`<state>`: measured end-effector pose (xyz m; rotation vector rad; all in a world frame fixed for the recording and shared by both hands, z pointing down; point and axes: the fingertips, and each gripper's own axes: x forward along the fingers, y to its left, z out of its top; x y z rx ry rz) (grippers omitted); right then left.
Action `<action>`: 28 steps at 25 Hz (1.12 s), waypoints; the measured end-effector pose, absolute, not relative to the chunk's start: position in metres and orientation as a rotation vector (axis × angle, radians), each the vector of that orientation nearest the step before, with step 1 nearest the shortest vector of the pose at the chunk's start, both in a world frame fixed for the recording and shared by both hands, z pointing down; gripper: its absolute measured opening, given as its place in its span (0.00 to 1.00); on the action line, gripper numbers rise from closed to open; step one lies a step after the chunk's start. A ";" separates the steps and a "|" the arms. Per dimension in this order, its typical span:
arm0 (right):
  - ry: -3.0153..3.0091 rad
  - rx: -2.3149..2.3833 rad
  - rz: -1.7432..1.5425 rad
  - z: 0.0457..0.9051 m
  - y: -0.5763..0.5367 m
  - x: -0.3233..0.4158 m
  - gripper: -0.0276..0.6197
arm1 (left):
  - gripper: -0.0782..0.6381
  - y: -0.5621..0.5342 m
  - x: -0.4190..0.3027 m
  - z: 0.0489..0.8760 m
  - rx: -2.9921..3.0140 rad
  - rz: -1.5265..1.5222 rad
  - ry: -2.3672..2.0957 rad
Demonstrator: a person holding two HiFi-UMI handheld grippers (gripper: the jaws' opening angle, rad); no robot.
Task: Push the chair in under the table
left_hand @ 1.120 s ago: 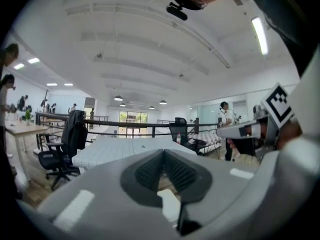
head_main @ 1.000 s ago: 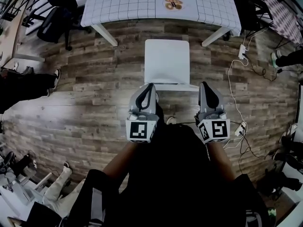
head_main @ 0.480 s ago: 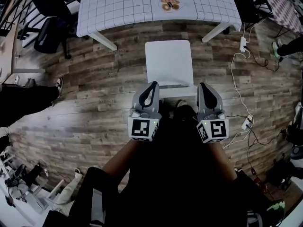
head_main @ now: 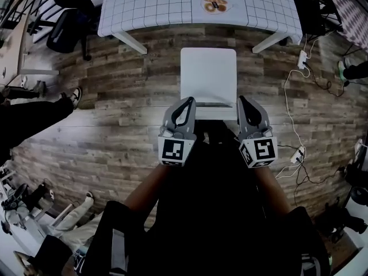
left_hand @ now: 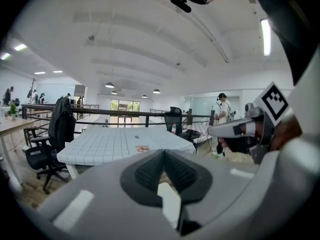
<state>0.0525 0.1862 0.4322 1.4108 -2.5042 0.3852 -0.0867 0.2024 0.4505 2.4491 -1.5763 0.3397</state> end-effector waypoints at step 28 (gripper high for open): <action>-2.126 0.169 0.320 0.661 0.276 0.030 0.33 | 0.36 0.289 -0.020 0.656 2.558 1.296 -0.425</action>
